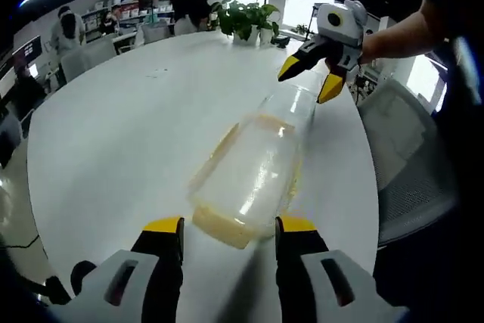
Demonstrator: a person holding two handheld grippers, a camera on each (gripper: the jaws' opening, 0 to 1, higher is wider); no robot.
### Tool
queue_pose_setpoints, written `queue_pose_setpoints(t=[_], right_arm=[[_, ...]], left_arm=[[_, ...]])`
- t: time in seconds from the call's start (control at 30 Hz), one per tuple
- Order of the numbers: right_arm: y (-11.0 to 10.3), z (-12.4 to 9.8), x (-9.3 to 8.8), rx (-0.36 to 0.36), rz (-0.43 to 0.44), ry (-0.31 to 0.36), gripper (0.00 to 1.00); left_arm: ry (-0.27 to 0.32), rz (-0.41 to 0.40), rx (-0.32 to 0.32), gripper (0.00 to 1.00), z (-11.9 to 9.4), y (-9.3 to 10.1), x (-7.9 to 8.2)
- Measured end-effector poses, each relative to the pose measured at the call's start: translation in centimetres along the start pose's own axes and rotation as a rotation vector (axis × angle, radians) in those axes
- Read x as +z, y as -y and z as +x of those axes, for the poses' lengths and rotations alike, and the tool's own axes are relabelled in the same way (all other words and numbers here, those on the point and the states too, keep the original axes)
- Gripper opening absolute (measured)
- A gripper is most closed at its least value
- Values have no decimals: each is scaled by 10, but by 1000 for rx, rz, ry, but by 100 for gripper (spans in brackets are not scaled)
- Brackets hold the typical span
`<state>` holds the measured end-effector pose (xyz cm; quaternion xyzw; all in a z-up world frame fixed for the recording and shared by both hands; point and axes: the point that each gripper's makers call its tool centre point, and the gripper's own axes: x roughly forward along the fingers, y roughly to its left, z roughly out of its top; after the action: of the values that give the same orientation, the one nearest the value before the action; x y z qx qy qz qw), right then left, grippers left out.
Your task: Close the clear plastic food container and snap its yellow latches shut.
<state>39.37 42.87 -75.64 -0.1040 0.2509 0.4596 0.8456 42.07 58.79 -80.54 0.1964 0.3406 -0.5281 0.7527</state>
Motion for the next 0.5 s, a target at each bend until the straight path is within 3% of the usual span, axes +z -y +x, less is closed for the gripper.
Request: queue_pose_setpoints(t=[0.23,0.5], right_arm=[[-1,5,-5,34,-9,-42,40],[-1,9,-23,72,-95,-146,39]], left_arm=[[-46,67,-28,47,0,-3,-8],[-78,121,-49,46,-1,-10,-11]])
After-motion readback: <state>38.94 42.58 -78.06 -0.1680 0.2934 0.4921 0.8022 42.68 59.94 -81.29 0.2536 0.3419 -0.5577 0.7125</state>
